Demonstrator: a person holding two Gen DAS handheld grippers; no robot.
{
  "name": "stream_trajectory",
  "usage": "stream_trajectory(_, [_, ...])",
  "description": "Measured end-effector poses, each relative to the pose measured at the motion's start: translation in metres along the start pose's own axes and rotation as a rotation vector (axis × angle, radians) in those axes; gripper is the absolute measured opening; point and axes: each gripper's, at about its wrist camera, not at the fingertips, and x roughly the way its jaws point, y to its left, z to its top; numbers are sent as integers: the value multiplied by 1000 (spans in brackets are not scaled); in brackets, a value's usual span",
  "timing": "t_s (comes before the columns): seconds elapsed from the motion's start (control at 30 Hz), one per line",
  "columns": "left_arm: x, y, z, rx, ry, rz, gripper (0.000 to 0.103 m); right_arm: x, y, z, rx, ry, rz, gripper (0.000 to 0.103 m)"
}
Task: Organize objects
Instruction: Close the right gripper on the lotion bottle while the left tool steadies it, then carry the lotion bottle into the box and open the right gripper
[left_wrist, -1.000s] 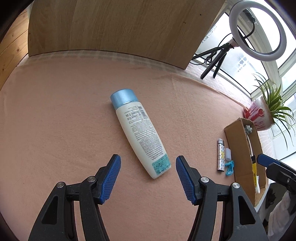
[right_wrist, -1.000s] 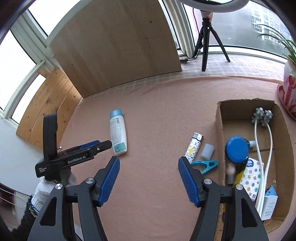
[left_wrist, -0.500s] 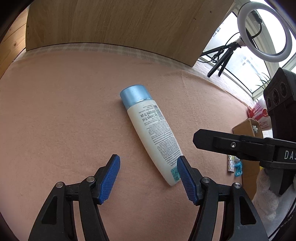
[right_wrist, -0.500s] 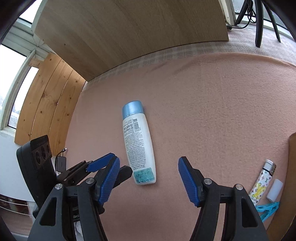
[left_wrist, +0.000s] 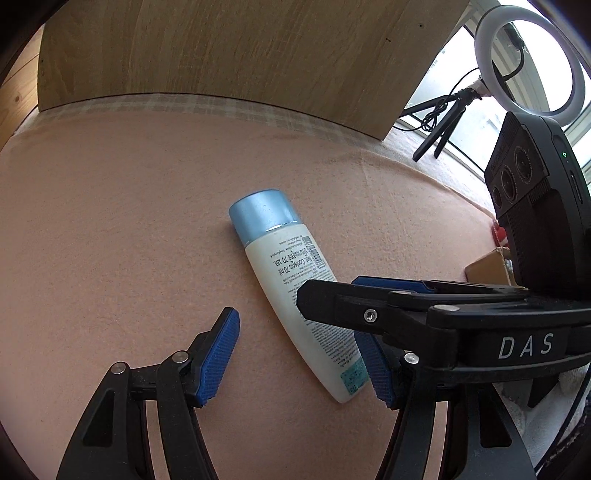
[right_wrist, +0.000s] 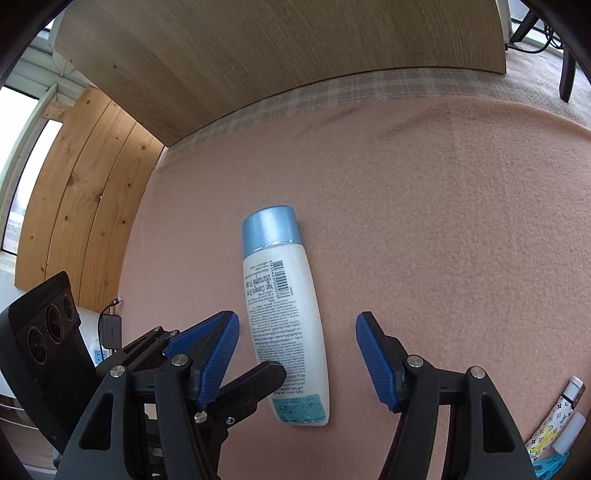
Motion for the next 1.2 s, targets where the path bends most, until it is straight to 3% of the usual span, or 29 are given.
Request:
stream_trajectory(0.17, [6, 0, 0, -5, 4, -12, 67, 6, 4, 1, -16, 8, 1, 60])
stream_trajectory(0.3, [7, -1, 0, -2, 5, -21, 64, 9, 5, 2, -18, 17, 10, 47])
stream_trajectory(0.43, [8, -3, -3, 7, 6, -33, 55, 12, 8, 1, -28, 22, 14, 39])
stream_trajectory(0.7, [0, -18, -29, 9, -7, -38, 53, 8, 12, -16, -41, 2, -7, 38])
stream_trajectory(0.87, [-9, -44, -57, 39, -2, -34, 53, -8, 1, -51, -13, -38, -9, 38])
stream_trajectory(1.2, [-42, -116, -74, 133, -56, -50, 53, -76, -18, -93, 43, -146, 4, 38])
